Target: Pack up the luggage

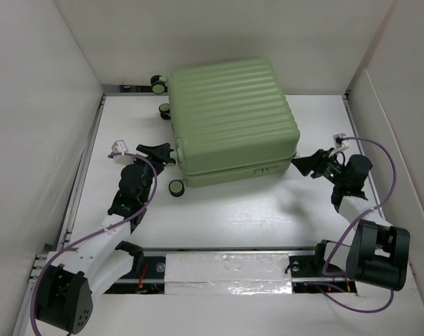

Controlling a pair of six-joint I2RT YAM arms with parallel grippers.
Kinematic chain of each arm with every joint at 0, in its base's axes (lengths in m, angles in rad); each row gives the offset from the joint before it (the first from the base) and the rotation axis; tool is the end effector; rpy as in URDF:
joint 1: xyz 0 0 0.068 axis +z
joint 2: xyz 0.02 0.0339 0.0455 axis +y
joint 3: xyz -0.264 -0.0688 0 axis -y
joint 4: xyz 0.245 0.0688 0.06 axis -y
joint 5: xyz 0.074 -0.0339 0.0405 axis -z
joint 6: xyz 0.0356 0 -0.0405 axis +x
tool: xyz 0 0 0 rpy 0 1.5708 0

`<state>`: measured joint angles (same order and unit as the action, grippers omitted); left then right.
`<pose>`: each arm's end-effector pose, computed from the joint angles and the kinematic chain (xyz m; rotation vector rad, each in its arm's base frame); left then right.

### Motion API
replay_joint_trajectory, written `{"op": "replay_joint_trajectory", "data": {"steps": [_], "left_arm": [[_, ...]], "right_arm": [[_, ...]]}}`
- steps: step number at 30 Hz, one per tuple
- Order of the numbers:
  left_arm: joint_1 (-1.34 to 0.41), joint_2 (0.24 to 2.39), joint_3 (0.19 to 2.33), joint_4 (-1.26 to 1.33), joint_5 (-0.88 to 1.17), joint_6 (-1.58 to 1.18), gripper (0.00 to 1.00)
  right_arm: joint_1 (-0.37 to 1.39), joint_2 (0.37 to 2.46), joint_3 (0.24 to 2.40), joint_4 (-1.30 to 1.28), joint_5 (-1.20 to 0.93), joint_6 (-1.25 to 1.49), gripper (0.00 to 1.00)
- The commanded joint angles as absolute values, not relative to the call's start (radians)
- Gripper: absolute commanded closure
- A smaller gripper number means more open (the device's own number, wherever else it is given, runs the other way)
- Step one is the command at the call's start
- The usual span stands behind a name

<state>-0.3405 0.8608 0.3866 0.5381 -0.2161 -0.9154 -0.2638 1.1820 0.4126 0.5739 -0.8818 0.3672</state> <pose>0.1928 -0.0602 0.2622 -0.6143 1.4426 -0.8388 0.2316 -0.0341 0.2117 -0.0960 1.7668 0.8475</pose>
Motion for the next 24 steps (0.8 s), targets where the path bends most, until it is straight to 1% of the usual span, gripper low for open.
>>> {"op": "replay_joint_trajectory", "data": {"steps": [1, 2, 3, 6, 10, 16, 19, 20, 21, 22, 23, 24], "left_arm": [[-0.359, 0.802, 0.402, 0.638, -0.106, -0.934, 0.96], [-0.359, 0.795, 0.406, 0.620, -0.103, -0.936, 0.97], [-0.371, 0.787, 0.414, 0.612, -0.103, -0.933, 0.98], [-0.394, 0.762, 0.425, 0.592, -0.109, -0.922, 1.00], [-0.394, 0.747, 0.428, 0.568, -0.097, -0.920, 1.00], [-0.394, 0.727, 0.426, 0.531, -0.101, -0.914, 1.00], [-0.394, 0.729, 0.420, 0.519, -0.091, -0.914, 1.00], [-0.394, 0.729, 0.420, 0.512, -0.087, -0.914, 0.96], [-0.394, 0.730, 0.420, 0.506, -0.081, -0.913, 0.89], [-0.394, 0.726, 0.422, 0.499, -0.078, -0.904, 0.79], [-0.394, 0.721, 0.423, 0.483, -0.077, -0.899, 0.64], [-0.394, 0.715, 0.423, 0.480, -0.081, -0.894, 0.58]], "right_arm": [[-0.272, 1.184, 0.413, 0.614, -0.876, 0.376, 0.40], [-0.272, 1.196, 0.416, 0.621, -0.887, 0.376, 0.40], [-0.272, 1.209, 0.420, 0.633, -0.894, 0.382, 0.43], [-0.281, 1.267, 0.420, 0.689, -0.930, 0.414, 0.44], [-0.291, 1.298, 0.440, 0.690, -0.900, 0.396, 0.44], [-0.311, 1.322, 0.453, 0.795, -0.917, 0.439, 0.44], [-0.311, 1.347, 0.475, 0.773, -0.877, 0.405, 0.48], [-0.311, 1.356, 0.480, 0.778, -0.877, 0.403, 0.48], [-0.311, 1.364, 0.474, 0.822, -0.884, 0.431, 0.49], [-0.321, 1.376, 0.460, 0.871, -0.893, 0.461, 0.50], [-0.321, 1.384, 0.445, 0.934, -0.906, 0.494, 0.51], [-0.321, 1.391, 0.427, 1.022, -0.910, 0.536, 0.53]]}}
